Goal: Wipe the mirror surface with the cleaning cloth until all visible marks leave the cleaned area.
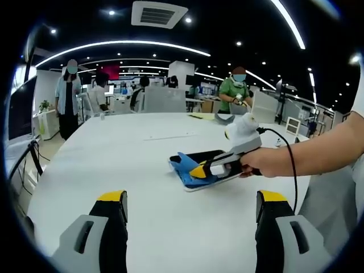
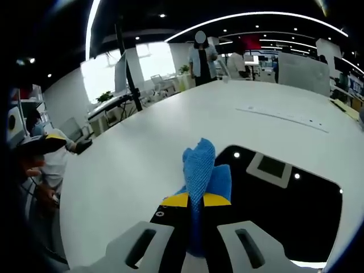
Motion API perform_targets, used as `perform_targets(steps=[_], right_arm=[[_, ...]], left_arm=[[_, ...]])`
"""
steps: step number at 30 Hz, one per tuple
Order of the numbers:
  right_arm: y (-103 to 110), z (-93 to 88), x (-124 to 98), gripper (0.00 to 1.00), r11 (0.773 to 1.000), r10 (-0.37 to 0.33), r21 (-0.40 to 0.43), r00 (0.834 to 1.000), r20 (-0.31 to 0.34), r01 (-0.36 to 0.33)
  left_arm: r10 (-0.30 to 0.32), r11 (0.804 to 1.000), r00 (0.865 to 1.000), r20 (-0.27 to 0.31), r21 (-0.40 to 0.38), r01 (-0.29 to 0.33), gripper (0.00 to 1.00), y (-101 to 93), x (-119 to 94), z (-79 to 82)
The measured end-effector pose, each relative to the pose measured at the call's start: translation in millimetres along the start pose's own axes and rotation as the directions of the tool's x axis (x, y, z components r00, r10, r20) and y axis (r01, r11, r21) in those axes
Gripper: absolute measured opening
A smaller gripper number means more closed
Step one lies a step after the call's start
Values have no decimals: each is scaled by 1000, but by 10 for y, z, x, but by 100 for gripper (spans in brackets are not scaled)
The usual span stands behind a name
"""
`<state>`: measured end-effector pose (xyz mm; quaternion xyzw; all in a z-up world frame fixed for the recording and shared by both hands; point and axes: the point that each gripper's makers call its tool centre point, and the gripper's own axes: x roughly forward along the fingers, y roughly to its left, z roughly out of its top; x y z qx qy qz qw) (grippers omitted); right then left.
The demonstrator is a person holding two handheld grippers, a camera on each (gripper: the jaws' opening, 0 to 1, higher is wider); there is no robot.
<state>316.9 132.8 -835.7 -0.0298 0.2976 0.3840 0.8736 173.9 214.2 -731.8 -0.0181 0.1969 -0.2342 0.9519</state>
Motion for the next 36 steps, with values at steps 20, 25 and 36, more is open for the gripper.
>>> perform_targets(steps=[20, 25, 36], right_arm=[[-74, 143, -298, 1, 1000, -11, 8, 997, 71, 10], [-68, 252, -451, 1, 1000, -12, 8, 994, 113, 11], [-141, 120, -759, 1, 999, -34, 16, 991, 126, 33]], left_arm=[[-22, 1000, 1000, 8, 4, 22, 95, -71, 62, 17], [-26, 1000, 1000, 12, 5, 26, 95, -82, 77, 25], [-61, 998, 998, 19, 17, 61, 95, -177, 154, 57]])
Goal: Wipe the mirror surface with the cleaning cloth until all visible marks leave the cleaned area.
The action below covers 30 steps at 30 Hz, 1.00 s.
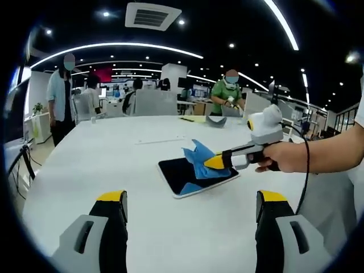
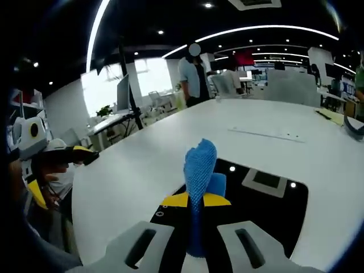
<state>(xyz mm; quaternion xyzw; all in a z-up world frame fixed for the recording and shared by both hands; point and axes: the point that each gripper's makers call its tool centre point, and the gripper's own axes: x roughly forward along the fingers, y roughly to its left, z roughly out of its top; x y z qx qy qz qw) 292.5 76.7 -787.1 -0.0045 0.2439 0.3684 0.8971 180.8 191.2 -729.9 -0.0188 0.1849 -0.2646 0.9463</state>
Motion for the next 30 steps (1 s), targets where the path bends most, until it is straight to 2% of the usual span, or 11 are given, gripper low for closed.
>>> perform_targets(steps=[10, 22, 26, 30], right_arm=[[-12, -130, -243, 1, 999, -30, 11, 1000, -6, 30], [-138, -414, -636, 1, 995, -93, 21, 994, -49, 94], [-241, -567, -801, 1, 991, -128, 37, 989, -78, 131], [-310, -642, -934, 1, 986, -158, 36, 983, -95, 162]], left_arm=[[-31, 999, 999, 8, 14, 31, 95, -102, 56, 57], [-86, 996, 996, 13, 32, 85, 95, -236, 184, 81], [-108, 994, 994, 10, 36, 108, 95, -297, 228, 76], [-123, 992, 992, 9, 39, 123, 94, -333, 254, 75]])
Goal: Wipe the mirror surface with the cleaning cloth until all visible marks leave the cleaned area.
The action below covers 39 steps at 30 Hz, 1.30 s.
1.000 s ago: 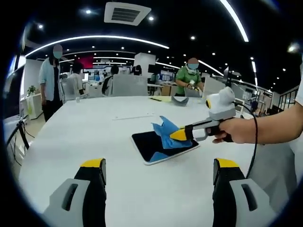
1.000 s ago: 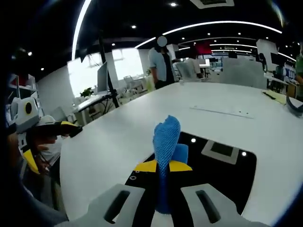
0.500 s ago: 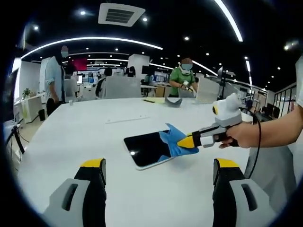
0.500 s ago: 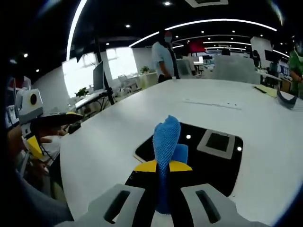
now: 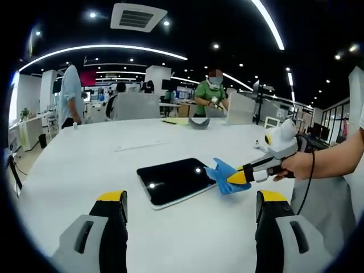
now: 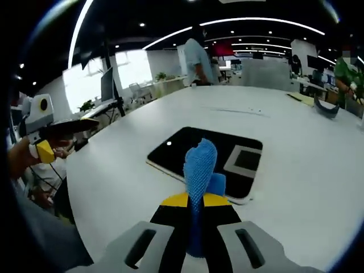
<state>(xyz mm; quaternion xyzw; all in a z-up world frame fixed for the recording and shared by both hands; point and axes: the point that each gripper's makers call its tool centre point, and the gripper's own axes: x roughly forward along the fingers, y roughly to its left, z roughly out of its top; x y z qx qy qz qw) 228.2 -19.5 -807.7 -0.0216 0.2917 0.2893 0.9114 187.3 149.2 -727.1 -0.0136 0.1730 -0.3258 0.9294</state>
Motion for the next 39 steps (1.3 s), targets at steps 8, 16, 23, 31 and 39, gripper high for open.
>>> perform_targets(steps=[8, 16, 23, 31, 39], right_arm=[[-186, -287, -204, 1, 996, -64, -65, 994, -89, 58], [-316, -531, -358, 2, 995, -85, -66, 983, -162, 75], [-190, -628, -257, 2, 999, -24, -33, 981, -194, 18], [-137, -645, -212, 6, 996, 2, -88, 978, -210, -22], [-39, -688, -249, 19, 979, 20, -189, 966, -258, -71]], left_arm=[[-18, 1000, 1000, 3, 9, 18, 94, -33, 34, 23], [-28, 1000, 1000, -1, 8, 28, 94, -54, 52, 7], [-30, 999, 1000, -2, 10, 30, 94, -60, 49, 11], [-23, 1000, 1000, -7, 7, 23, 94, -38, 43, 2], [-24, 1000, 1000, -9, 3, 24, 94, -44, 55, -5]])
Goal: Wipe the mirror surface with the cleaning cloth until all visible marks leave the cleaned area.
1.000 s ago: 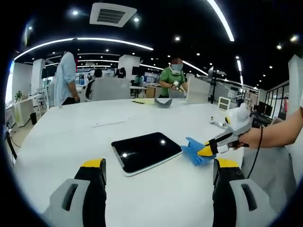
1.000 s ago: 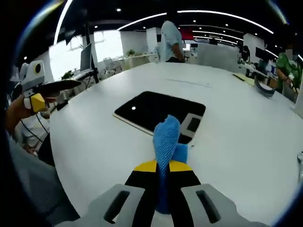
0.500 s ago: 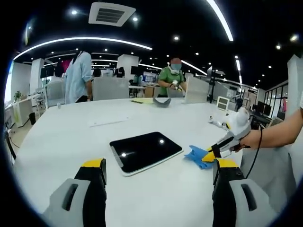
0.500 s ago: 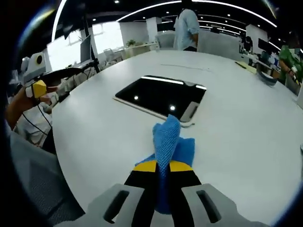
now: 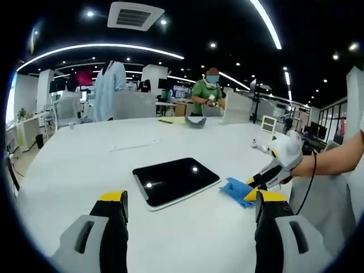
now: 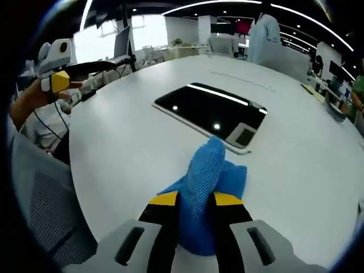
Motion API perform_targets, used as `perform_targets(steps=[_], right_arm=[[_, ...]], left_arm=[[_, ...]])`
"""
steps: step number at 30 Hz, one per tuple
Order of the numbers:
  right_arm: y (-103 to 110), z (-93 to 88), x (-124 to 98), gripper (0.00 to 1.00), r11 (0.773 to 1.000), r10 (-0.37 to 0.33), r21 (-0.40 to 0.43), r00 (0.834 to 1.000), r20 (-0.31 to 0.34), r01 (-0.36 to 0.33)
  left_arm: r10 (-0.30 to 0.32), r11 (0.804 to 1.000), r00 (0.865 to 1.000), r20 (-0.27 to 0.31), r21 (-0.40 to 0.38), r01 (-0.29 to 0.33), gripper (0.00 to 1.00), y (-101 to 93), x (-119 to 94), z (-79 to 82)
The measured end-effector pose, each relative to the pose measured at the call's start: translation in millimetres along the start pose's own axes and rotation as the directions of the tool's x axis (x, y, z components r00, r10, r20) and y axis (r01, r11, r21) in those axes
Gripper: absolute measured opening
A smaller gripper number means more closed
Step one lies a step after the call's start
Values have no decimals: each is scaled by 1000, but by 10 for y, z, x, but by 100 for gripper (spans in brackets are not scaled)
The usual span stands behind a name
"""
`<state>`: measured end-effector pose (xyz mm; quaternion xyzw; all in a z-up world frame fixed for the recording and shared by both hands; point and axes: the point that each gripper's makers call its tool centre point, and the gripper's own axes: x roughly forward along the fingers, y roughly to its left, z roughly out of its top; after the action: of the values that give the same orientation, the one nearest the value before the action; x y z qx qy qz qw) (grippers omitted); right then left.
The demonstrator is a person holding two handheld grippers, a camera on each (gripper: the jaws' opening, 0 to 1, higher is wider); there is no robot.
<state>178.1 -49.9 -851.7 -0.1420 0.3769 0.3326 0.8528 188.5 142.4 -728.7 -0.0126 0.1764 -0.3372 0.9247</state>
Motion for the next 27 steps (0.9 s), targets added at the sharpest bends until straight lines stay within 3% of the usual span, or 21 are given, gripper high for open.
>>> perform_targets(steps=[4, 8, 12, 17, 19, 20, 21, 24, 27], right_arm=[[22, -36, -28, 24, 999, -5, -42, 999, -35, 4], [-40, -91, -68, 32, 999, -30, -32, 998, -58, 28], [-148, -167, -95, 44, 994, -51, 94, 996, -75, 58], [-146, -113, -105, 45, 996, -53, 72, 997, -64, 57], [-150, -32, -137, 47, 994, -58, 91, 998, -30, 61], [-130, 102, -176, 46, 989, -49, 139, 998, 31, 44], [-137, 133, -192, 45, 988, -52, 147, 998, 44, 45], [-366, 226, -258, 35, 982, -149, 130, 986, 78, 138], [-448, 85, -186, 34, 978, -158, 140, 987, 4, 156]], left_arm=[[3, 1000, 1000, -3, -2, -3, 93, 9, -6, -13], [4, 1000, 1000, -5, -2, -4, 93, 12, -10, -19], [6, 1000, 1000, -7, -4, -6, 93, 18, -12, -29], [1, 1000, 1000, -12, -1, -1, 93, 1, -6, -38], [2, 1000, 1000, -14, 1, -2, 93, -1, -9, -39], [3, 1000, 1000, -13, 0, -3, 93, 4, -15, -36], [5, 1000, 1000, -13, 0, -5, 93, 11, -21, -36], [12, 1000, 1000, -15, -4, -12, 93, 37, -30, -49], [9, 1000, 1000, -15, -4, -9, 93, 21, -28, -49]])
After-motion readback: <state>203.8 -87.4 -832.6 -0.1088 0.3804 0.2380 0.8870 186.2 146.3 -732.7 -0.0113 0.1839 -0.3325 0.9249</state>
